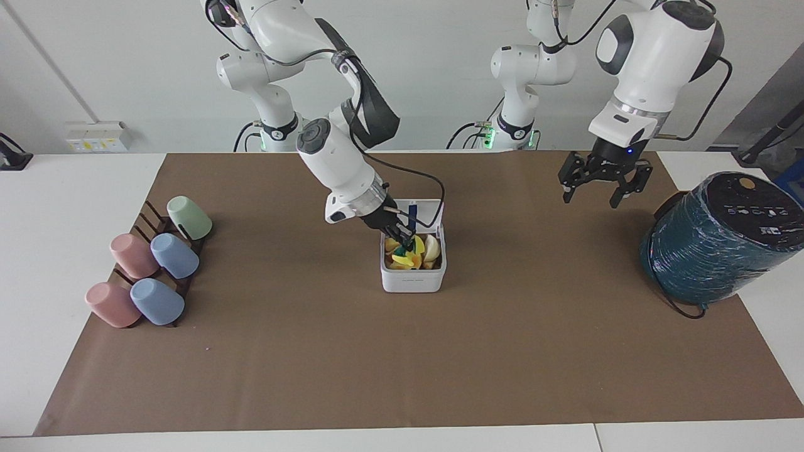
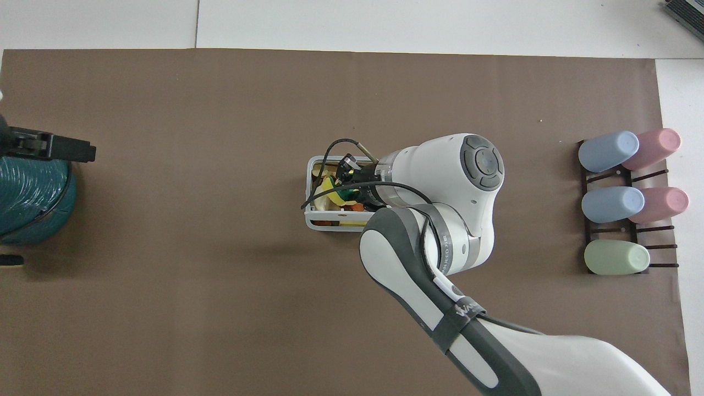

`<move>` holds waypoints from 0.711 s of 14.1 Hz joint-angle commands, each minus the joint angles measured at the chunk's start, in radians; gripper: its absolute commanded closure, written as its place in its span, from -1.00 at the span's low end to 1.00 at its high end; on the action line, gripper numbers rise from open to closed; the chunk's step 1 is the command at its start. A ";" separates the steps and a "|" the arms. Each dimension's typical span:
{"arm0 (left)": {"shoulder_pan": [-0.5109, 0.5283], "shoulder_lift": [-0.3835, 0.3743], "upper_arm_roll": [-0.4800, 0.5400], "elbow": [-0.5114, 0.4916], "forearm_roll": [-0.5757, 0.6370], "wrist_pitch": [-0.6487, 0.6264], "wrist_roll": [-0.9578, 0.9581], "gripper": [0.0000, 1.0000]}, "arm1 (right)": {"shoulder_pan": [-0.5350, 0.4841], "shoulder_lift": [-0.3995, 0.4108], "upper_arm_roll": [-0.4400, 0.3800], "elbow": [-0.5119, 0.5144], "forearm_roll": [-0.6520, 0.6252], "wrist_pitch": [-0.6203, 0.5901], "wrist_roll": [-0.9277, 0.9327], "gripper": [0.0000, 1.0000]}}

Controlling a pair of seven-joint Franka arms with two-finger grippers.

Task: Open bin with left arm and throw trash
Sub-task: 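Release the sponge into the bin and raise the right gripper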

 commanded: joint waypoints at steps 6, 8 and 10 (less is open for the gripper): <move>0.027 -0.019 -0.010 0.013 0.022 -0.128 0.020 -1.00 | -0.002 -0.070 -0.012 -0.002 -0.024 0.004 0.000 -1.00; 0.027 -0.039 -0.010 -0.024 0.022 -0.124 0.019 -1.00 | -0.038 -0.090 -0.014 0.015 -0.232 -0.001 -0.014 -1.00; 0.024 -0.042 -0.011 -0.024 0.022 -0.129 0.019 -1.00 | -0.075 -0.090 -0.011 0.050 -0.390 -0.005 -0.043 -1.00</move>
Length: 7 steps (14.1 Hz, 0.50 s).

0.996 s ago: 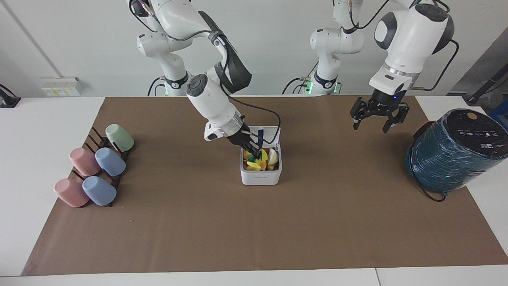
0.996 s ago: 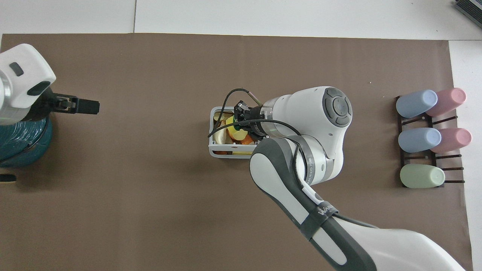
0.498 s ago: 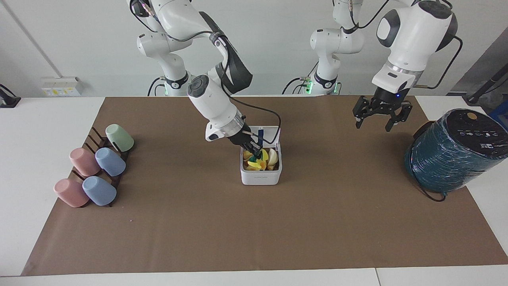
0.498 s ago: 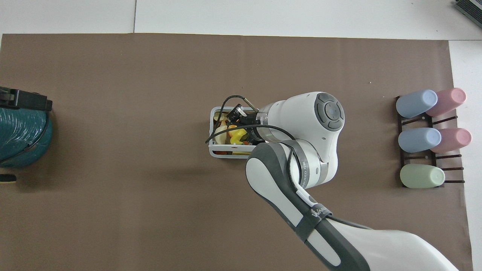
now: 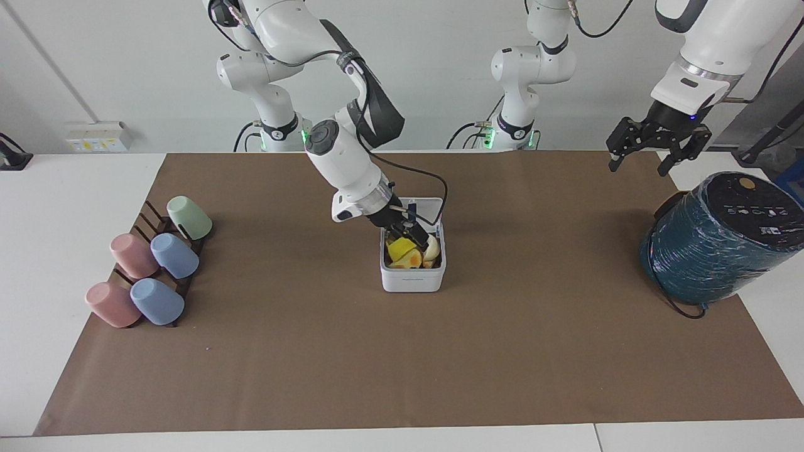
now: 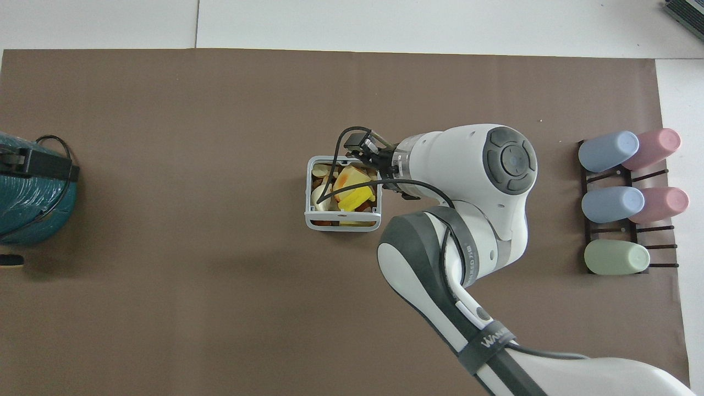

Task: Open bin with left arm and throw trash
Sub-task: 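Release the sponge into the bin and raise the right gripper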

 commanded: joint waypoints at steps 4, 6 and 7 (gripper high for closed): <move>-0.008 -0.036 -0.007 -0.038 0.021 -0.017 0.004 -1.00 | -0.143 -0.032 0.005 0.057 -0.232 -0.116 -0.238 -1.00; -0.005 -0.036 -0.007 -0.040 0.023 -0.017 0.004 -1.00 | -0.213 -0.073 0.005 0.064 -0.237 -0.216 -0.378 -1.00; -0.003 -0.036 -0.007 -0.038 0.021 -0.017 0.004 -1.00 | -0.250 -0.096 0.005 0.064 -0.237 -0.263 -0.445 -1.00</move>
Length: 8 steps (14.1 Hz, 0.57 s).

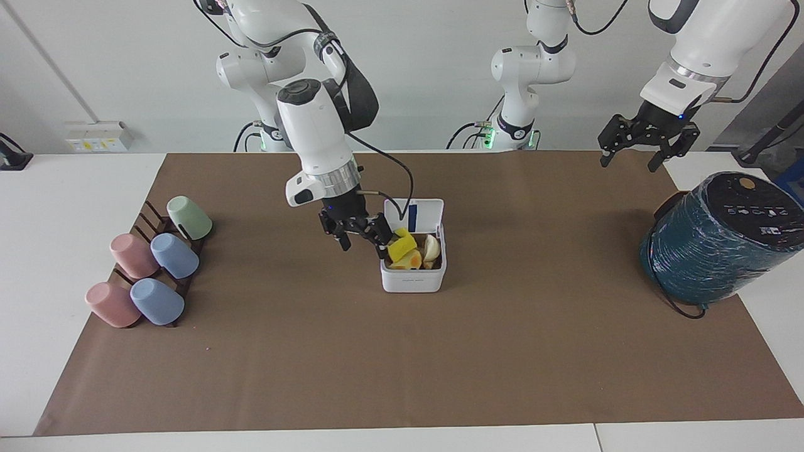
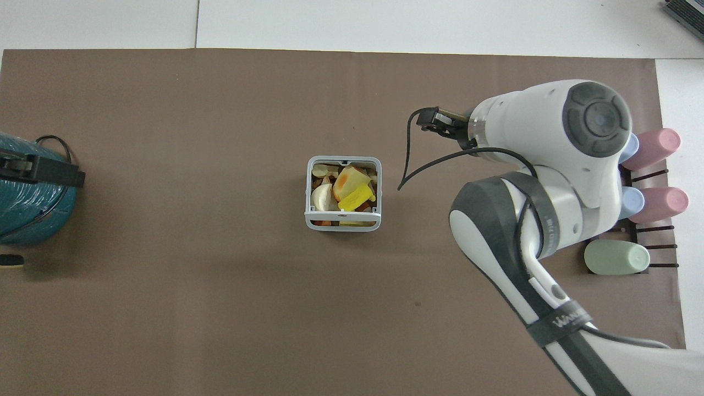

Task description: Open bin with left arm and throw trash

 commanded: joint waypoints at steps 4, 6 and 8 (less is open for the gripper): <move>-0.002 -0.028 0.001 -0.025 0.021 -0.011 0.004 -1.00 | -0.188 -0.121 -0.003 -0.001 -0.034 -0.240 -0.314 -1.00; -0.002 -0.028 0.001 -0.025 0.023 -0.011 0.004 -1.00 | -0.188 -0.163 -0.062 -0.001 -0.061 -0.314 -0.351 -1.00; -0.002 -0.028 0.001 -0.027 0.021 -0.011 0.004 -1.00 | -0.190 -0.195 -0.108 0.011 -0.065 -0.389 -0.414 -1.00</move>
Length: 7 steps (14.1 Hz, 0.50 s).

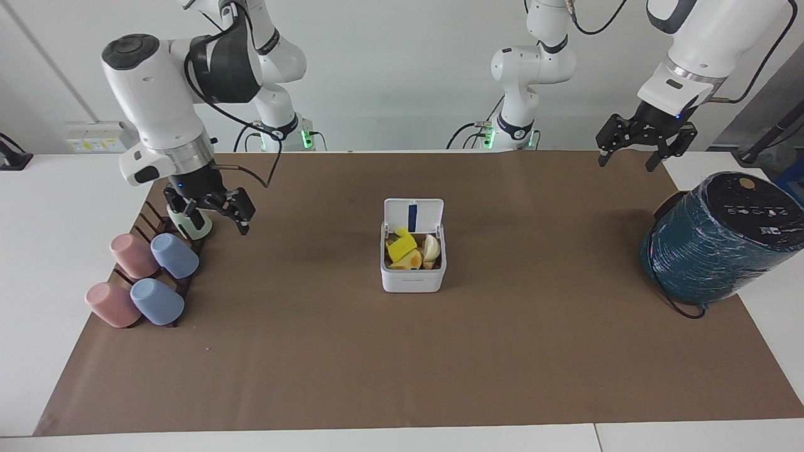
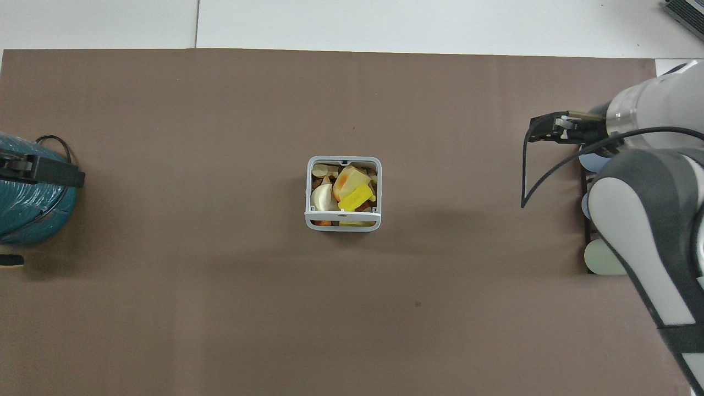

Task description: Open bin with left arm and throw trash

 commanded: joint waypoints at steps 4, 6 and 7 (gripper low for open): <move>-0.002 -0.027 0.001 -0.026 0.021 -0.010 0.004 -1.00 | -0.030 -0.058 -0.038 0.104 -0.021 -0.272 -0.113 -1.00; -0.002 -0.027 0.001 -0.025 0.021 -0.010 0.004 -1.00 | -0.032 -0.075 -0.049 0.134 -0.021 -0.337 -0.147 -1.00; -0.002 -0.027 0.001 -0.026 0.021 -0.010 0.004 -1.00 | -0.030 -0.089 -0.047 0.115 -0.021 -0.328 -0.144 -1.00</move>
